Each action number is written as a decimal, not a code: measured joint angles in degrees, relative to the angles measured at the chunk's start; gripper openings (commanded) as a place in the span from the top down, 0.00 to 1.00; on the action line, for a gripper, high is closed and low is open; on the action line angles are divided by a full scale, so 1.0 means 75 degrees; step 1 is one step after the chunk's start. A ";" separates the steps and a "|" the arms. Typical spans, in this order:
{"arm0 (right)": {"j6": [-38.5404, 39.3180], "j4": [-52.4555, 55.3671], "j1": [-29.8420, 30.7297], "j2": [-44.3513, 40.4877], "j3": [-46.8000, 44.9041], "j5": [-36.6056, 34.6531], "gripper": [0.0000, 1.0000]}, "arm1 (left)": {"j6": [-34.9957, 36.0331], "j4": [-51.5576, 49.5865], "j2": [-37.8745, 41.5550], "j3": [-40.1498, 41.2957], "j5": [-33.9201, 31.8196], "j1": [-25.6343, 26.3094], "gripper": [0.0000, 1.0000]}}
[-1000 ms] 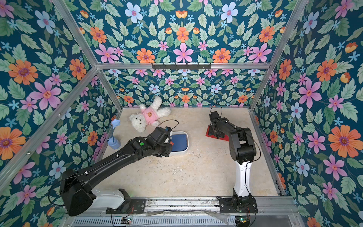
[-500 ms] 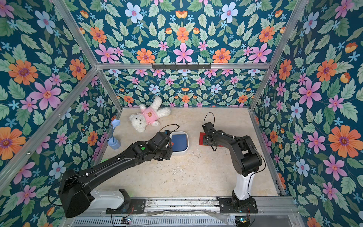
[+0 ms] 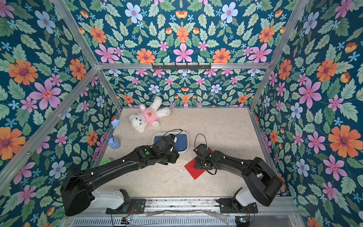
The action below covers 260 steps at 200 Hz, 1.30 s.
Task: Put the sealed envelopes into the storage box
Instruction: Move the envelope to the center of the board.
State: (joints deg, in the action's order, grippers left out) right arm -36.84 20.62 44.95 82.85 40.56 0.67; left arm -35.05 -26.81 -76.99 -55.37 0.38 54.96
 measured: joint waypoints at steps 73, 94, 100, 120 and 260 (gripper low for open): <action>0.0128 0.0691 -0.2028 -0.1084 0.0166 -0.0017 0.26 | -0.1282 0.0831 0.0012 0.0994 0.0184 0.0857 0.64; 0.0379 0.0778 -0.2538 -0.1099 0.0178 -0.0087 0.26 | -0.1445 0.1058 -0.0204 0.1003 0.0289 0.1020 0.64; 0.0478 0.0819 -0.2597 -0.1096 0.0204 -0.0076 0.26 | -0.1504 0.1096 -0.0271 0.1000 0.0291 0.1049 0.64; 0.0711 0.0860 -0.2926 -0.1011 0.0361 0.0032 0.26 | -0.1565 0.1271 -0.0449 0.0994 0.0306 0.1134 0.64; 0.2465 0.0525 -0.4229 0.1976 0.2151 -0.0090 0.28 | -0.1705 0.2331 -0.1810 0.0755 0.1110 0.1609 0.65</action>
State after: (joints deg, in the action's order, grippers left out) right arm -18.35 24.56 13.23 97.67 56.69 -0.01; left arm -47.83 -9.32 -90.56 -49.71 8.71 67.02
